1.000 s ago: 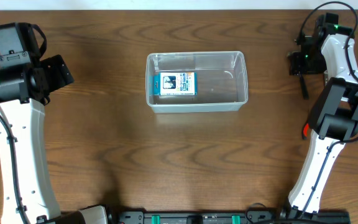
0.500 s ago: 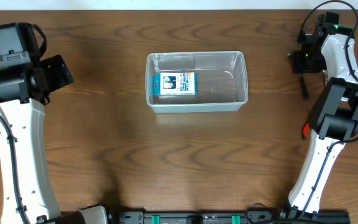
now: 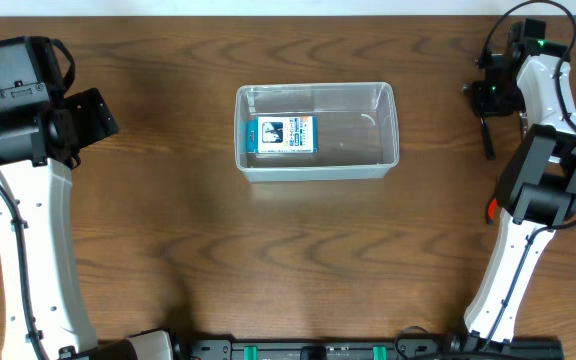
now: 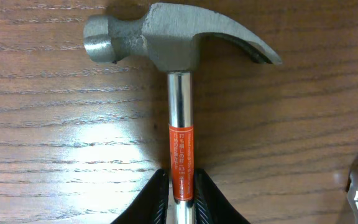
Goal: Pack container
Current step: 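Lower the right gripper and grip the hammer's handle below the head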
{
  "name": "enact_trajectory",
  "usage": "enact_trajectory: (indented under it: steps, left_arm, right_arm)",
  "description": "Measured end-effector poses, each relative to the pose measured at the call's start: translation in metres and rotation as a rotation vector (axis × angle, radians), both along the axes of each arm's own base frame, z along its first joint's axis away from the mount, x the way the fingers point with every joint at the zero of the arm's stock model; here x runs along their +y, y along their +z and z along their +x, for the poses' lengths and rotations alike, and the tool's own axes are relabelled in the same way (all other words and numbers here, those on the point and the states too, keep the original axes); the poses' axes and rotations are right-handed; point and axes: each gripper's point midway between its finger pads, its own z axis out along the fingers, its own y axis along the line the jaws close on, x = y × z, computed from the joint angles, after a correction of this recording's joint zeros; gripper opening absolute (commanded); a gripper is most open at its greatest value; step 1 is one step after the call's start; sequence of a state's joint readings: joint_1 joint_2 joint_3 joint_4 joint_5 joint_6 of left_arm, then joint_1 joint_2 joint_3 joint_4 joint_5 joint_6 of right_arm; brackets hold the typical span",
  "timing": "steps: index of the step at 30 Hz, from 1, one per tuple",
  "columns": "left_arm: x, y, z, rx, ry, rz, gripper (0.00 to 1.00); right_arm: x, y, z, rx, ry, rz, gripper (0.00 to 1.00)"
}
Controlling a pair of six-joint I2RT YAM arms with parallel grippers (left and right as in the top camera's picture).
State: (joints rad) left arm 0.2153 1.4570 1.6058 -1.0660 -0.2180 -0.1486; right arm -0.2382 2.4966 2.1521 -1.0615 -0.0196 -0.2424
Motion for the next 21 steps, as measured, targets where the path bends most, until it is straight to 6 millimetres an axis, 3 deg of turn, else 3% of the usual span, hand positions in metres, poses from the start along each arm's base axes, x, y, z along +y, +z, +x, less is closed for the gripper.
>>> enact_trajectory:
  steps: [11,21]
  left_arm:
    - [0.0,0.0,0.0,0.0,0.0,0.0,0.98]
    - [0.0,0.0,0.0,0.0,0.0,0.0,0.98]
  right_arm:
    - [0.0,0.0,-0.0001,0.0,0.0,0.0,0.13]
    - [-0.0003,-0.0005,-0.0033,0.014,-0.002,-0.003,0.05]
